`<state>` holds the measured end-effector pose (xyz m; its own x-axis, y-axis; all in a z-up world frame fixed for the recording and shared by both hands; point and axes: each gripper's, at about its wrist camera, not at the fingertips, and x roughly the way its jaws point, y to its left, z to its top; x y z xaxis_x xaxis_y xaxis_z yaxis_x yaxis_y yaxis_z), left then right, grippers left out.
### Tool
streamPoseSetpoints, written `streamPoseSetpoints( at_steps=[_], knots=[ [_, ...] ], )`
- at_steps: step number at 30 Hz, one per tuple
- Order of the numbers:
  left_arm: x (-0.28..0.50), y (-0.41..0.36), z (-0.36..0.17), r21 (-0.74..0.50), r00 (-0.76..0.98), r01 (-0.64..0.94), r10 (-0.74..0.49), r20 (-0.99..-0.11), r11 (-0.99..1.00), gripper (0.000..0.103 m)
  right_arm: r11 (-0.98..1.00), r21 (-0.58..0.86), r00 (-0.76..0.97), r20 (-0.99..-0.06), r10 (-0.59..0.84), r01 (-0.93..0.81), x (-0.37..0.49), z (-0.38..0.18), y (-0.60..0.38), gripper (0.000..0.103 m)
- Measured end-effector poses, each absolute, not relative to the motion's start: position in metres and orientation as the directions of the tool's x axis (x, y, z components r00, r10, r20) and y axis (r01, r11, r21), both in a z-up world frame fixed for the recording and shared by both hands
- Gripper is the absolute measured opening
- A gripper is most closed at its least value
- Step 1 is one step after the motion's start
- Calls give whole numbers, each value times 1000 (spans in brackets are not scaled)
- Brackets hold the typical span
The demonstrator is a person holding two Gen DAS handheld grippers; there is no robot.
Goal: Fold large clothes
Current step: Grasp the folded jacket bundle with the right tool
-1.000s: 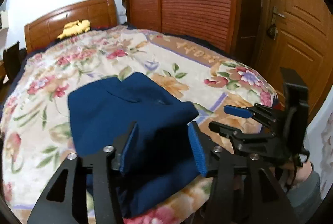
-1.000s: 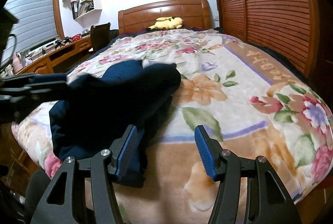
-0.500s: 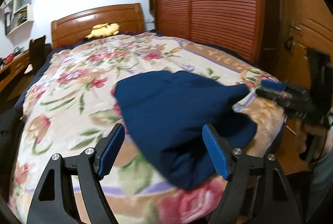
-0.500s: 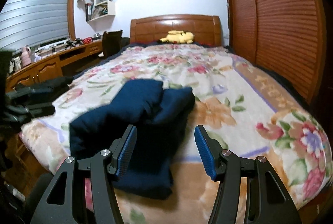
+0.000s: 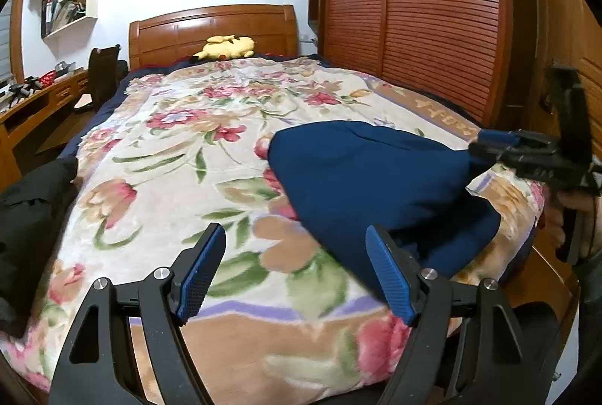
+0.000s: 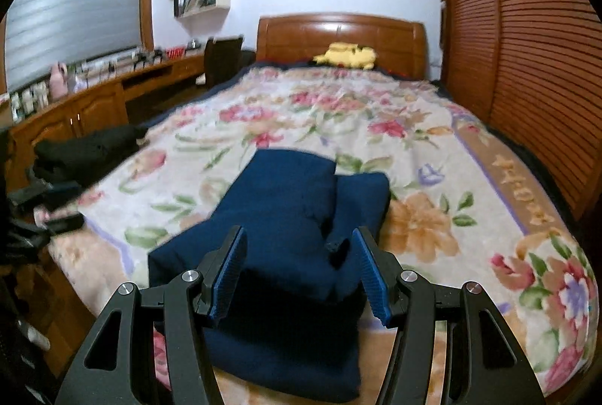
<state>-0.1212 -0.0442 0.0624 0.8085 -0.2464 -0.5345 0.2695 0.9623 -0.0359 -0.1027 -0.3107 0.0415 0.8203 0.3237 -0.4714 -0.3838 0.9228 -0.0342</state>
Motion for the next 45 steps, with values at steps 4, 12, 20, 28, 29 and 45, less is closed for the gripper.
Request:
streamPoseSetpoints(
  at_steps=[4,12,20,28,29,45],
  knots=[
    [-127,-33,63,-30,819,254,-232,-525,967,78,912,-93,791,-539,291,-399,-85,37,-292,60],
    [-127,-20,60,-29,824,239,-219,-523,971,78,891,-104,730,-620,289,-441,-67,25,-281,43],
    [-126,-15,58,-56,819,237,-231,-525,970,78,868,-93,736,-579,352,-488,-83,38,-286,11],
    [-127,-21,57,-56,818,265,-256,-516,963,78,913,-133,821,-502,274,-386,-136,41,-326,9],
    [-126,-22,57,-62,815,269,-261,-517,961,78,917,-137,818,-515,256,-374,-134,35,-329,9],
    [-61,-55,39,-90,752,331,-320,-576,939,80,947,-100,847,-484,221,-304,-164,17,-337,57]
  ],
)
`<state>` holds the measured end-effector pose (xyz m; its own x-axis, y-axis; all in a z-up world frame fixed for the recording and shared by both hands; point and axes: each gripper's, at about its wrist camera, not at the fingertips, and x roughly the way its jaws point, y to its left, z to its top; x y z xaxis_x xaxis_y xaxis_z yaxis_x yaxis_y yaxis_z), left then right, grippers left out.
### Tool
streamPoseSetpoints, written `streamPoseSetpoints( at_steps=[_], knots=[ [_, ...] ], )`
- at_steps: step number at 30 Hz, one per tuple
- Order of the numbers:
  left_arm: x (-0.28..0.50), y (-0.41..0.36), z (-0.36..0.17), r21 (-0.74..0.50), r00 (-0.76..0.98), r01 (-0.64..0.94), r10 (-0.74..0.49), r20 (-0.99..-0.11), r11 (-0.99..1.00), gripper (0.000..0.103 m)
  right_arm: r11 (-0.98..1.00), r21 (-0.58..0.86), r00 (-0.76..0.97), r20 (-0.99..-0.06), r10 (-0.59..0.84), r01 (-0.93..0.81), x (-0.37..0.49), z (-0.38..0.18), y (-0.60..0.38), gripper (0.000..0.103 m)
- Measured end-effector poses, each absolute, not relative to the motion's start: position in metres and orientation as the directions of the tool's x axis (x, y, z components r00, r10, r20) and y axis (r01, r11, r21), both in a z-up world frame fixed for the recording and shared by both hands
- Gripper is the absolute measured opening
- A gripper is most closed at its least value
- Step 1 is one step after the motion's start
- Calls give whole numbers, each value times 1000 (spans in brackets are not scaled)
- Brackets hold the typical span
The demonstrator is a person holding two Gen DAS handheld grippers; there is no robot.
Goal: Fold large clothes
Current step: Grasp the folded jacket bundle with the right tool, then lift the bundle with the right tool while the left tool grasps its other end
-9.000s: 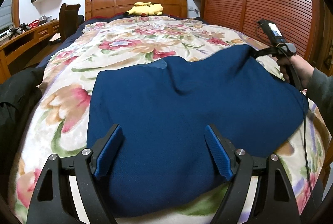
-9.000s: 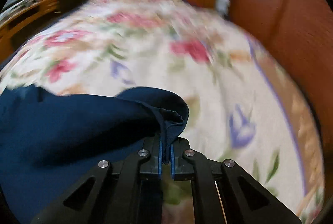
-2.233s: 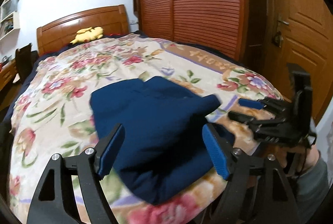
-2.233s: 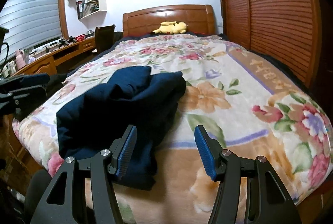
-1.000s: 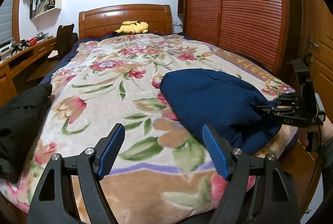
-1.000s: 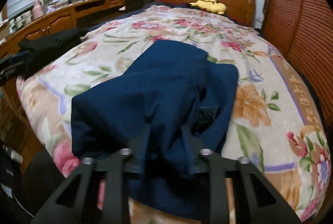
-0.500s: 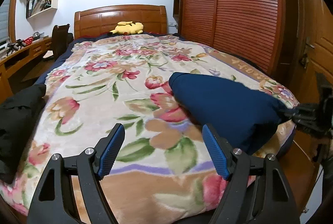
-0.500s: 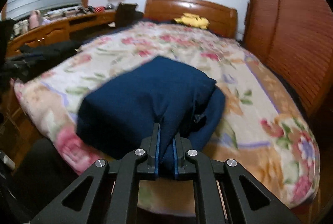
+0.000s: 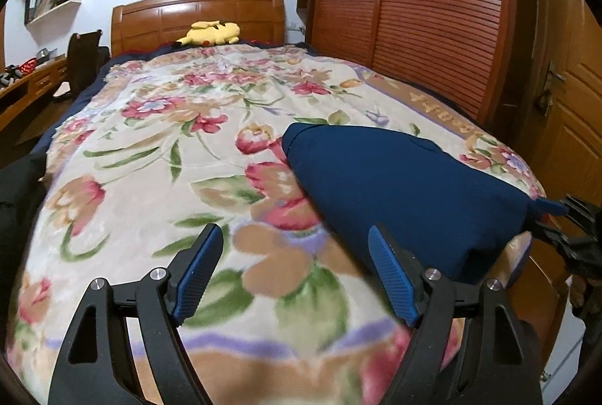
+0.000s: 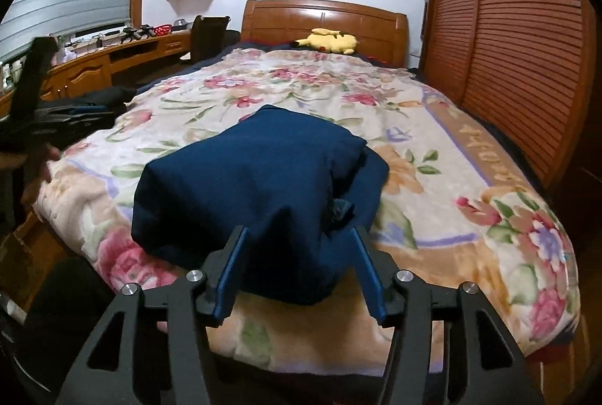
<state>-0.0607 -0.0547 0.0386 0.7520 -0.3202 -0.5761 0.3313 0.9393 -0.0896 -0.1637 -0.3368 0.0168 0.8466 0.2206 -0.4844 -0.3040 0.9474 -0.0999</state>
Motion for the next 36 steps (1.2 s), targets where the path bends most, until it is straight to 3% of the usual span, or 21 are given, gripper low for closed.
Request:
streamPoseSetpoints(
  at_steps=[9,11,12,15,18,20,22,23,28,36],
  knots=[
    [21,-74,15,-76,705,372,-335,-625,925,79,960,-60,816,-542,200,-275,-153,-10,-335,57],
    [41,-79,10,-80,694,383,-344,-632,920,61,968,-44,815,-549,184,-248,-144,-16,-335,57],
    [49,-83,8,-71,688,385,-338,-642,920,47,971,-33,815,-551,179,-236,-140,-19,-336,57],
    [80,-96,-1,-52,667,399,-329,-669,916,38,979,7,822,-541,175,-204,-130,-23,-338,57],
    [107,-104,0,-85,642,410,-353,-681,908,38,982,35,825,-538,176,-187,-125,-25,-338,57],
    [124,-107,1,-141,615,420,-395,-683,897,47,981,46,827,-532,183,-187,-123,-26,-336,57],
    [139,-112,0,-183,589,432,-430,-684,883,81,981,54,827,-530,185,-184,-122,-29,-337,57],
    [144,-115,-1,-181,593,428,-427,-682,885,85,982,58,827,-531,182,-179,-120,-31,-337,58],
    [171,-128,-19,-143,585,403,-374,-719,904,85,978,128,822,-530,208,-165,-114,-39,-341,67],
    [198,-130,-40,-182,546,361,-366,-753,914,85,965,177,805,-534,257,-191,-105,-45,-340,67]
  ],
)
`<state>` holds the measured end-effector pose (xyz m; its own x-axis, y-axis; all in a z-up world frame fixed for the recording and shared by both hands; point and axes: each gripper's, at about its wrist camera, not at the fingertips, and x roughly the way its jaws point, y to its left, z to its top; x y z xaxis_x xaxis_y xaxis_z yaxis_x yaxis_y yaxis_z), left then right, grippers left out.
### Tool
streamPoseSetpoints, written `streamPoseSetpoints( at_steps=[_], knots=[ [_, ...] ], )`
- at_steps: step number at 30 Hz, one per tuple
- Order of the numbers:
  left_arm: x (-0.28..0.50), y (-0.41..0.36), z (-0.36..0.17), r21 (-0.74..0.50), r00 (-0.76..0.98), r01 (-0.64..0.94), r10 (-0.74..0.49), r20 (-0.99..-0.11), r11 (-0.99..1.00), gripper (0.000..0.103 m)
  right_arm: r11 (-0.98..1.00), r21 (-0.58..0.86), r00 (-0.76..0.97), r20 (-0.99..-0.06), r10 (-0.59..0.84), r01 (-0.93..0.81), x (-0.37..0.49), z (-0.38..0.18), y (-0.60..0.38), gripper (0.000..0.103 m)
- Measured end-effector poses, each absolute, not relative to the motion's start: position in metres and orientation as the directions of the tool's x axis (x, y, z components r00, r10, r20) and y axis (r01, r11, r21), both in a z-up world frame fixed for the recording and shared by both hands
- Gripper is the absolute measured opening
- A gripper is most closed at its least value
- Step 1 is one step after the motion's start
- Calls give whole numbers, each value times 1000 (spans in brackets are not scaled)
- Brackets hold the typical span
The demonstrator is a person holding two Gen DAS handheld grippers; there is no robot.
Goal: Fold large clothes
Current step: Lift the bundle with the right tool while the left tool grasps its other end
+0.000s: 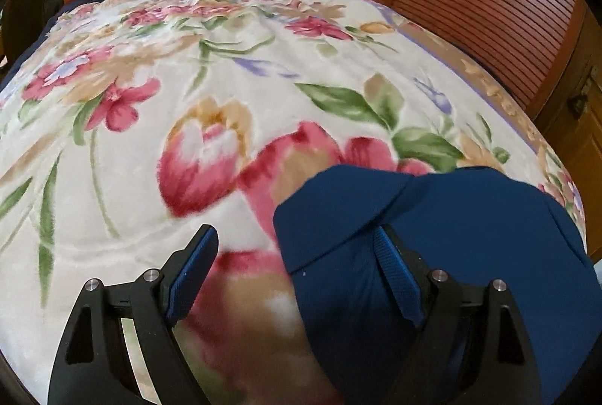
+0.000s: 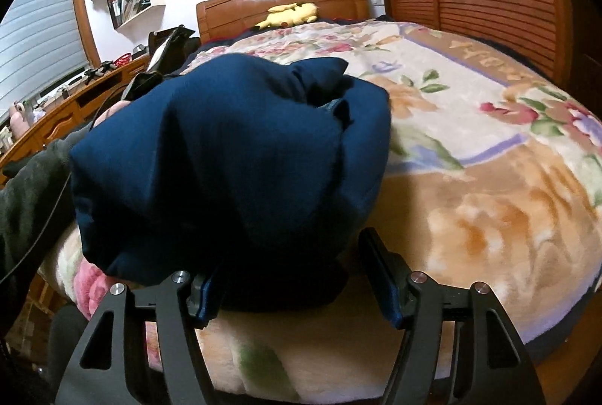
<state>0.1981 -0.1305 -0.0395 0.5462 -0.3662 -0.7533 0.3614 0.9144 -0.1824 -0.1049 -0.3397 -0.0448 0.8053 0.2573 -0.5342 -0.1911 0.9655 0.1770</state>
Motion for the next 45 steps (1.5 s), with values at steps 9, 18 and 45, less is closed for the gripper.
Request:
streamPoseSetpoints(
  at_steps=[9,18,45],
  knots=[
    [200,-147,-38,-236,443,430,-432,-786,871,22,947,199,772,-550,319,-251,-96,-39,-346,46],
    [158,-160,29,-46,635,396,-310,-708,917,11,931,202,789,-494,366,-305,-101,-28,-369,17],
    [150,-463,116,-115,628,629,-590,-508,769,10,992,-5,901,-418,-114,123,-104,40,-659,13]
  ],
)
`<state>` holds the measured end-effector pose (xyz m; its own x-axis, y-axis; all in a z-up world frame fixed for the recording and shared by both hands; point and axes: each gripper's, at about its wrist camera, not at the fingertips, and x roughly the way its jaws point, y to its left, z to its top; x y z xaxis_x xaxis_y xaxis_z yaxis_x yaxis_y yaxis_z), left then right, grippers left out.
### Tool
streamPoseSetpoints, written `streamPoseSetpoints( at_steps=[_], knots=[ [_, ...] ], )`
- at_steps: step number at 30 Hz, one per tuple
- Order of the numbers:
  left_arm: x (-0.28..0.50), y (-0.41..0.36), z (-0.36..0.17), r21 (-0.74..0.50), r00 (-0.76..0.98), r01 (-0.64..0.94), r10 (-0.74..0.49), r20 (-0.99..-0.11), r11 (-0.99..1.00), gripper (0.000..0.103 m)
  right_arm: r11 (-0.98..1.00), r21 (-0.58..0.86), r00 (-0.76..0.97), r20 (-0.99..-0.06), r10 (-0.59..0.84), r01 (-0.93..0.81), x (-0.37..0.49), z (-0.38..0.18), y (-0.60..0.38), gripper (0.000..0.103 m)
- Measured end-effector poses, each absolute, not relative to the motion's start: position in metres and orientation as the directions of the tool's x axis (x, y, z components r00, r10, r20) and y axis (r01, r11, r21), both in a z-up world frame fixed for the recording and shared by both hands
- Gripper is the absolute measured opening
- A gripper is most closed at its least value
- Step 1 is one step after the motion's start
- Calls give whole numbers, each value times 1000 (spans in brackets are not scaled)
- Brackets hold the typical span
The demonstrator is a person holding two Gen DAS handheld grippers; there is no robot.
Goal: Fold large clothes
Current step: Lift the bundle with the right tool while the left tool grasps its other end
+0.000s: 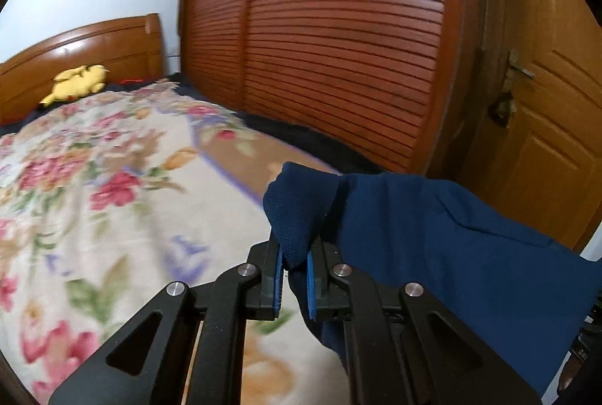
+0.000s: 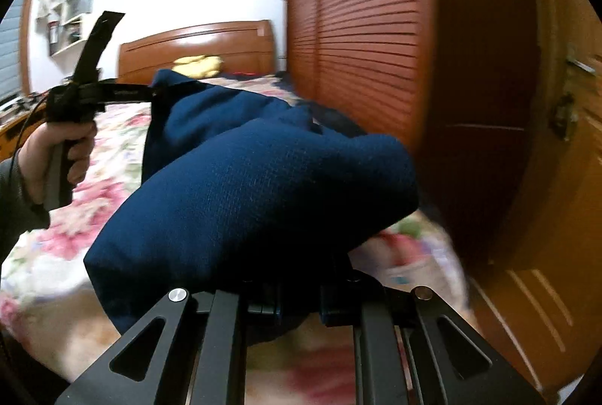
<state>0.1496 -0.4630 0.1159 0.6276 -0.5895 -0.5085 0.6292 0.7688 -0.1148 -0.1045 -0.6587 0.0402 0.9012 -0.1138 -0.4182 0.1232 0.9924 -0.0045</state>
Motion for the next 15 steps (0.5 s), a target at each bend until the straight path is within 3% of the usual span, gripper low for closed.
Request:
streamPoseSetpoints(
  at_steps=[9,12,15],
  knots=[
    [145,-558,99,-93,565,694,-620,-544,714,11,968,6,873,-435,-223,250,-131,28,-684,13],
    [134,-568,91,-29,584,696,-590,-558,717,13,961,26,850,-474,-231,276,-132,16,-678,14],
    [129,-559,86,-41,572,700,-594,-565,713,14,951,36,833,-494,-251,308,-134,8,-680,18]
  ],
)
